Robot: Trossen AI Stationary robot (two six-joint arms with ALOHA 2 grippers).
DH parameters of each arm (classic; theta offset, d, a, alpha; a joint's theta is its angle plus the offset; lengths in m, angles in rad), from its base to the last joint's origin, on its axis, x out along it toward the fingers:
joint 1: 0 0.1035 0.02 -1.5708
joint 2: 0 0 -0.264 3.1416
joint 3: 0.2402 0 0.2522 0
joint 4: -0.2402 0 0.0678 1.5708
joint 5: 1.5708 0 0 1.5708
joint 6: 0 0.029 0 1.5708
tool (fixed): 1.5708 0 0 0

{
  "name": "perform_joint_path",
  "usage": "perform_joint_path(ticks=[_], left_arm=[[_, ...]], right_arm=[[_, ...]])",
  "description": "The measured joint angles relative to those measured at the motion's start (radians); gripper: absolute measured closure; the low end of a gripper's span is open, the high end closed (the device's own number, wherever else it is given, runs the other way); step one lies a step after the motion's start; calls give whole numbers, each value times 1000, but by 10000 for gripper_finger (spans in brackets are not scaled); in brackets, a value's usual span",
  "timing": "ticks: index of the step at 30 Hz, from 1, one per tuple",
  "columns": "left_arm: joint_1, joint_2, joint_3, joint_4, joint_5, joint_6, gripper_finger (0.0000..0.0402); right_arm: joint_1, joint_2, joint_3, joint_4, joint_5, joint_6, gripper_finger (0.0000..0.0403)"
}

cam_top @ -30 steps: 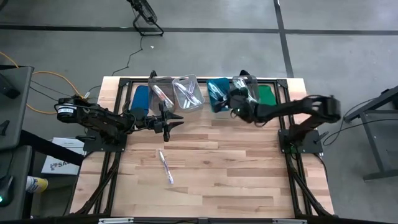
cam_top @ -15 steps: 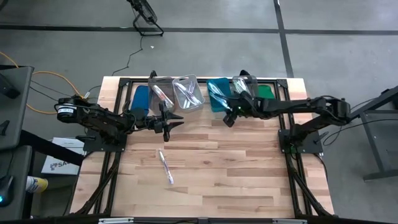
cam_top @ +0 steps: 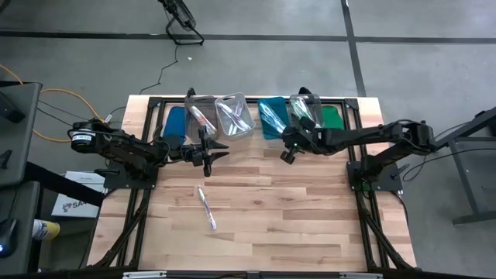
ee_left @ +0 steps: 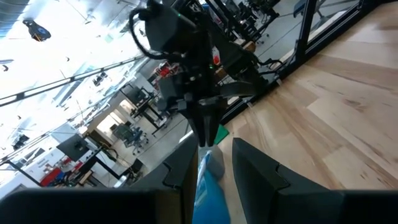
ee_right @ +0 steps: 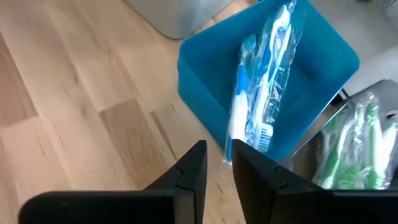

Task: Pick & Place Toothbrushes
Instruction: Put the blue toothbrush into the blue bin

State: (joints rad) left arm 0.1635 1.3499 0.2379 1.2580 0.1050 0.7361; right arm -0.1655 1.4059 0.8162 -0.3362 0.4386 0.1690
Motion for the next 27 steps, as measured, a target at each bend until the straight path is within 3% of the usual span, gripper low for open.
perform_joint_path(ticks=[5,10,16,27], left_arm=[[0,0,0,-2,0,0,307],[0,0,0,-3,0,0,307],[0,0,0,-3,0,0,307],[0,0,0,-4,0,0,307]], right_arm=[[40,0,0,-10,48,-66,311],[70,14,0,-12,143,-114,258],[96,111,0,-1,240,-225,207],[102,206,0,71,347,-253,232]])
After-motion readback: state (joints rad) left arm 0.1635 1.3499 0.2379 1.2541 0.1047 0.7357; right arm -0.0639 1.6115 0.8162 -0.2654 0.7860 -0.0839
